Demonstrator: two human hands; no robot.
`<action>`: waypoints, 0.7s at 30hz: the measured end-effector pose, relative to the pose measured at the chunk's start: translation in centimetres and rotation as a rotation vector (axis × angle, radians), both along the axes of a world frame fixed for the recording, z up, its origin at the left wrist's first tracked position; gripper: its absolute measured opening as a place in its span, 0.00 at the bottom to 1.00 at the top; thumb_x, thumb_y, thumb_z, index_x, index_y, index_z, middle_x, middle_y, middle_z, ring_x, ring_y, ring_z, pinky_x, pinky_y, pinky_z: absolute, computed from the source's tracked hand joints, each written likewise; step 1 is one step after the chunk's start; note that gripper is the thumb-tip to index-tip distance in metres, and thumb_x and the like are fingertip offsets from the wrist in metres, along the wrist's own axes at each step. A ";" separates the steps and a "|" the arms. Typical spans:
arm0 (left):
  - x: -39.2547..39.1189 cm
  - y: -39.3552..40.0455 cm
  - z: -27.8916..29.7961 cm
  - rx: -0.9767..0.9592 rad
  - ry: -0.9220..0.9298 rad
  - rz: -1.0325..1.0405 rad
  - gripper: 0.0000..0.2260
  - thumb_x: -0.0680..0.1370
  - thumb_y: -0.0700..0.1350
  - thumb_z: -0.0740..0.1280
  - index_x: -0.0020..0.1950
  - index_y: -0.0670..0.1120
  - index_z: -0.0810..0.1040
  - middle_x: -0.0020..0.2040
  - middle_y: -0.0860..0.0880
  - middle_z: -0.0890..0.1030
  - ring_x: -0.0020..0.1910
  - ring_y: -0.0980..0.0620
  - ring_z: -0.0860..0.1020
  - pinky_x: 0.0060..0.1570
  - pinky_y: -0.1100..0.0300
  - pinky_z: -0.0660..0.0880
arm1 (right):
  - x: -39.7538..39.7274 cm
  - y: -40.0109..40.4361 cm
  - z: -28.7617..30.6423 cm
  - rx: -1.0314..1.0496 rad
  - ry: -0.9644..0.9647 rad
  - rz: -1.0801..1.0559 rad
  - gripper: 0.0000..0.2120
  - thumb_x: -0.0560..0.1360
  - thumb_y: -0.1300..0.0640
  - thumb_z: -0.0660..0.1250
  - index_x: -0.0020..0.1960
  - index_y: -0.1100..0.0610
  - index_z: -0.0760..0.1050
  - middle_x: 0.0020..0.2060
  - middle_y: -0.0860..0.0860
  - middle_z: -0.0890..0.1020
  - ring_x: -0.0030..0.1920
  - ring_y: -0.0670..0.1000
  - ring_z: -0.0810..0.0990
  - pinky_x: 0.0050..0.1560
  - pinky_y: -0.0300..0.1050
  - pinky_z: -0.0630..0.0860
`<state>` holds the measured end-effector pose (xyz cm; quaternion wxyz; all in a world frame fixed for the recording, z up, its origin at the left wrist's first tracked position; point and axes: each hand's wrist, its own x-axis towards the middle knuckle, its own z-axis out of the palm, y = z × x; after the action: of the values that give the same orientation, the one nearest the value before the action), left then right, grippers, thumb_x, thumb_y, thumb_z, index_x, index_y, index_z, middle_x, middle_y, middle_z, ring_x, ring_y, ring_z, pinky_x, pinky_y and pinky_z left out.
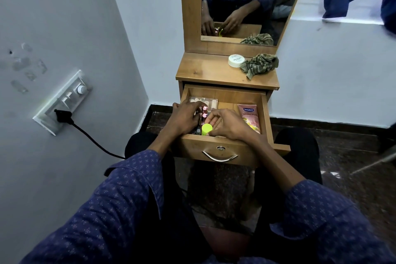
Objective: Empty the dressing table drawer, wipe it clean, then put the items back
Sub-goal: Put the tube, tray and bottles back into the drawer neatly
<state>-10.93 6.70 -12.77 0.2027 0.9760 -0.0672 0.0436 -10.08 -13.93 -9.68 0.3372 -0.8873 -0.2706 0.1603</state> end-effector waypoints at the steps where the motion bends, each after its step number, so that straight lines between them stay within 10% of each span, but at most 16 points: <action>1: 0.0 0.0 0.0 0.002 0.002 0.001 0.17 0.83 0.45 0.63 0.72 0.53 0.75 0.65 0.49 0.82 0.71 0.45 0.71 0.64 0.41 0.63 | 0.0 0.0 -0.1 0.013 0.008 0.001 0.16 0.67 0.60 0.83 0.50 0.51 0.82 0.42 0.44 0.83 0.41 0.39 0.81 0.42 0.31 0.76; 13: -0.1 -0.1 0.2 0.011 0.003 0.001 0.16 0.83 0.45 0.64 0.71 0.53 0.76 0.65 0.48 0.82 0.71 0.44 0.72 0.64 0.40 0.64 | 2.6 -1.6 -0.4 0.198 0.250 -0.150 0.09 0.79 0.57 0.73 0.56 0.60 0.80 0.48 0.57 0.86 0.44 0.52 0.87 0.51 0.54 0.86; 21: -0.3 -0.2 0.5 -0.018 0.012 0.007 0.17 0.82 0.43 0.63 0.71 0.53 0.77 0.66 0.47 0.82 0.71 0.44 0.73 0.66 0.40 0.64 | 4.2 0.3 -3.9 0.006 -0.155 -0.296 0.09 0.75 0.58 0.74 0.53 0.46 0.82 0.36 0.42 0.84 0.41 0.43 0.83 0.55 0.51 0.79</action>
<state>-11.19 6.52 -12.30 0.2118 0.9746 -0.0623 0.0390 -5.90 -13.66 -13.61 0.3377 -0.9262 -0.1627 0.0391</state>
